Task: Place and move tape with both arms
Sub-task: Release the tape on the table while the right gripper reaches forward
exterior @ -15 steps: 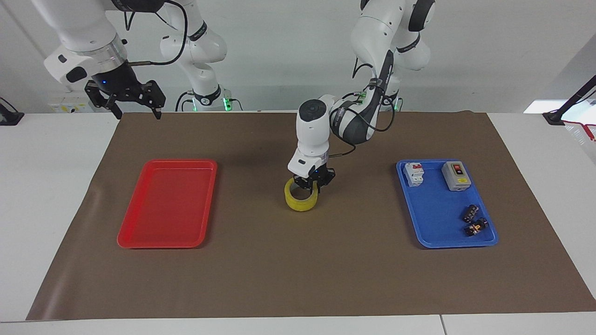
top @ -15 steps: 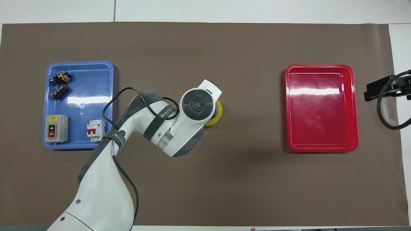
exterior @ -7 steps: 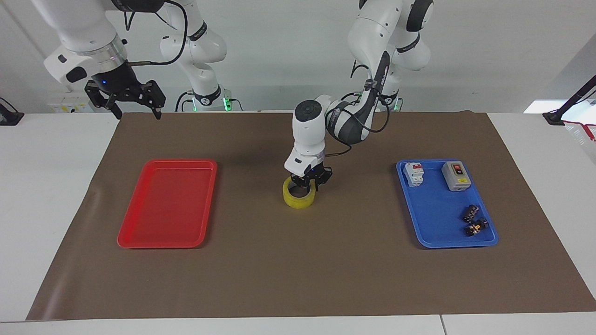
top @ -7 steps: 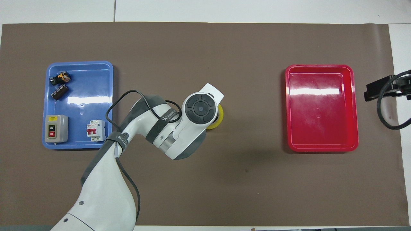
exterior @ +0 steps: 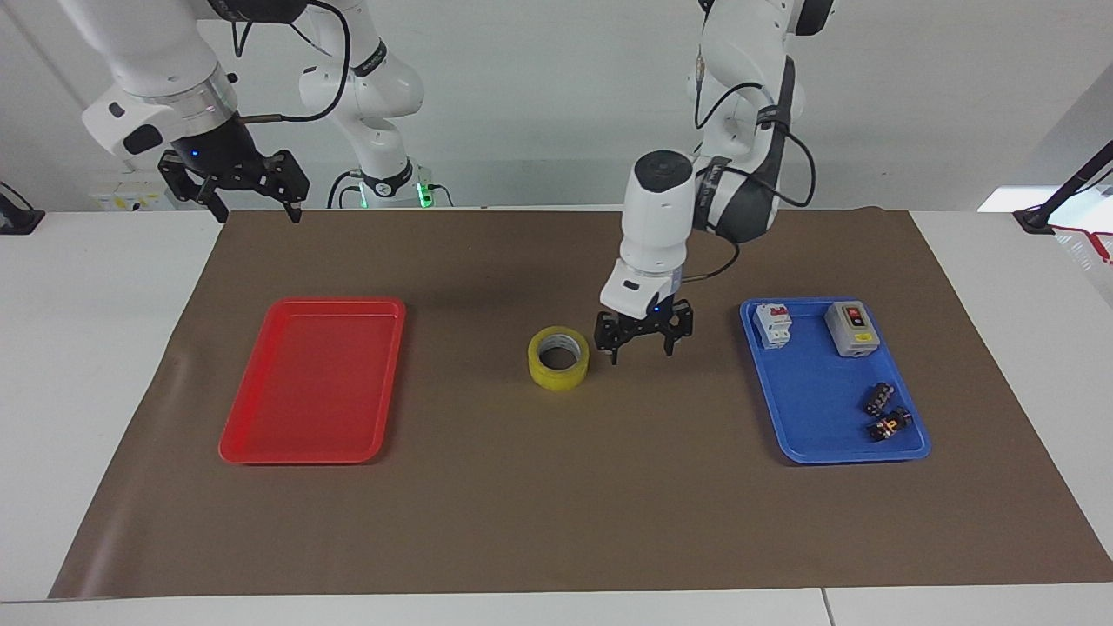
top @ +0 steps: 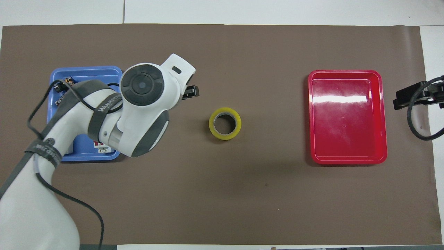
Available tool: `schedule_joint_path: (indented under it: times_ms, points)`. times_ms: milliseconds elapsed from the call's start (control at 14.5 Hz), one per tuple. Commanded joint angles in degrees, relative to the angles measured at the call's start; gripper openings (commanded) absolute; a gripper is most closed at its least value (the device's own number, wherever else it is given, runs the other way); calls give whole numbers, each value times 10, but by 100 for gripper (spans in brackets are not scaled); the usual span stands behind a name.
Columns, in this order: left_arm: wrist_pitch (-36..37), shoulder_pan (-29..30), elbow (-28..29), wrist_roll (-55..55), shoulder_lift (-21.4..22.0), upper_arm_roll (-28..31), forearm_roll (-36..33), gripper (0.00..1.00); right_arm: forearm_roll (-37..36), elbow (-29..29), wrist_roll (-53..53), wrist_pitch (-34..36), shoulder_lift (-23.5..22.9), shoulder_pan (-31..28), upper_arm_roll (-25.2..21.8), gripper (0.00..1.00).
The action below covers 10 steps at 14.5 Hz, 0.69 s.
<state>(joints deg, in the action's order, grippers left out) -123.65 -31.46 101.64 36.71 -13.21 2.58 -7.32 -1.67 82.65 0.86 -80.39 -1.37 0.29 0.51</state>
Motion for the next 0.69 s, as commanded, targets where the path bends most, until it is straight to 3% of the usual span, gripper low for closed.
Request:
schedule_joint_path:
  times_ms: [0,138,275,619]
  points:
    - [48,46,10,-64,38,-5,-9,100,5,1,-13,-6,0,-11,7,100]
    - [74,88,10,-109,63,-5,-2,100,6,23,-14,-27,6,-6,7,100]
    - [106,133,-3,-167,84,-2,60,100,7,79,-12,-72,32,5,12,100]
    - [228,221,-56,-291,107,3,74,100,7,82,56,-130,-13,112,13,100]
